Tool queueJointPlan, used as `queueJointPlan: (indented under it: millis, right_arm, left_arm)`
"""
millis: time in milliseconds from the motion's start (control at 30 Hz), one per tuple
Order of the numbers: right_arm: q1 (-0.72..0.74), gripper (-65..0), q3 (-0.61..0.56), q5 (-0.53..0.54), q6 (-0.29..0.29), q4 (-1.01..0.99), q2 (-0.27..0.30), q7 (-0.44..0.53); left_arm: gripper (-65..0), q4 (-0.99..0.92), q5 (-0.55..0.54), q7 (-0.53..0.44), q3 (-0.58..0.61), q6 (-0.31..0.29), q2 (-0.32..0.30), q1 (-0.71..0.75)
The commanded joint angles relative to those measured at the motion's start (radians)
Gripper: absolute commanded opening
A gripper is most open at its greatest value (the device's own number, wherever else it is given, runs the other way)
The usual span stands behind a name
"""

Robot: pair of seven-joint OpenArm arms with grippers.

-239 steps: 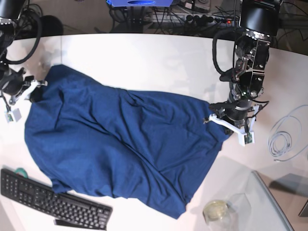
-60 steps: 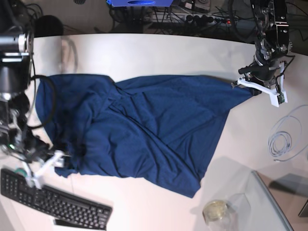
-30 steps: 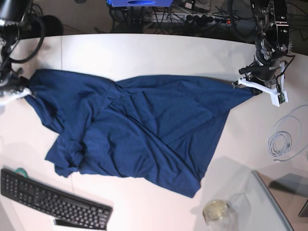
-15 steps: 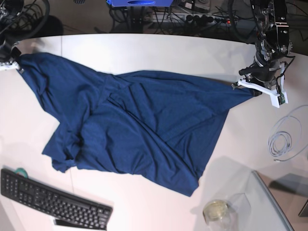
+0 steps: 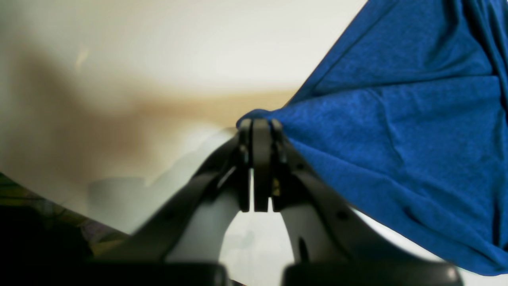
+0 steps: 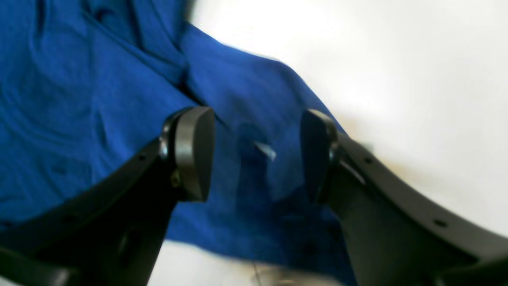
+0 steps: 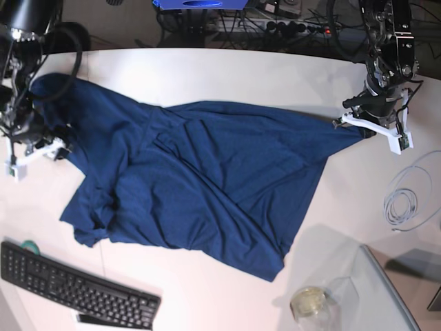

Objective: Layout the t-shirt on the table in an organized manner, then fold the t-shirt properly
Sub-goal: 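Release and regrasp the shirt fabric with the right gripper, pulling outward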

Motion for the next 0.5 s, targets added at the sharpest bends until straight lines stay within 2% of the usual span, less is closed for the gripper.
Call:
queueJointPlan:
  millis: [0, 167, 200, 233, 267, 300, 333, 400, 467]
  right_arm:
    - [0.032, -32.3, -0.001, -0.001, -0.008, -0.044, 0.037, 0.037]
    - [0.125, -32.7, -0.072, -0.001, -0.008, -0.301, 0.097, 0.082]
    - [0.127, -35.1, -0.076, -0.001, -0.008, -0.321, 0.104, 0.082]
    - [0.125, -41.3, -0.081, -0.001, -0.008, -0.322, 0.107, 0.08]
    - [0.116, -48.6, -0.078, -0.001, -0.008, -0.321, 0.107, 0.079]
    - [0.102, -58.8, -0.078, 0.0, -0.008, -0.318, 0.107, 0.082]
    - [0.09, -65.0, -0.067, 0.0, -0.008, -0.305, 0.107, 0.082]
    - [0.058, -63.0, -0.009, 0.0, -0.008, -0.276, 0.104, 0.083]
    - [0.028, -64.8, 0.068, 0.0, -0.008, -0.239, 0.1, 0.082]
  left_arm:
    - [-65.0, 0.016, 0.008, -0.019, -0.007, 0.0, -0.008, 0.001]
    - [-65.0, 0.016, 0.008, -0.019, -0.009, 0.0, -0.008, 0.003]
    - [-65.0, 0.016, 0.008, -0.019, -0.009, 0.0, -0.008, 0.004]
    - [-65.0, 0.016, 0.008, -0.019, -0.009, 0.0, -0.008, 0.004]
    - [-65.0, 0.015, 0.008, -0.019, -0.009, 0.0, -0.008, 0.004]
    - [-65.0, 0.015, 0.008, -0.019, -0.009, 0.0, -0.008, 0.004]
    - [-65.0, 0.015, 0.008, -0.019, -0.009, 0.0, -0.008, 0.004]
    - [-65.0, 0.015, 0.008, -0.019, -0.009, 0.0, -0.008, 0.003]
    - [-65.0, 0.015, 0.008, -0.019, -0.009, 0.0, -0.008, 0.0]
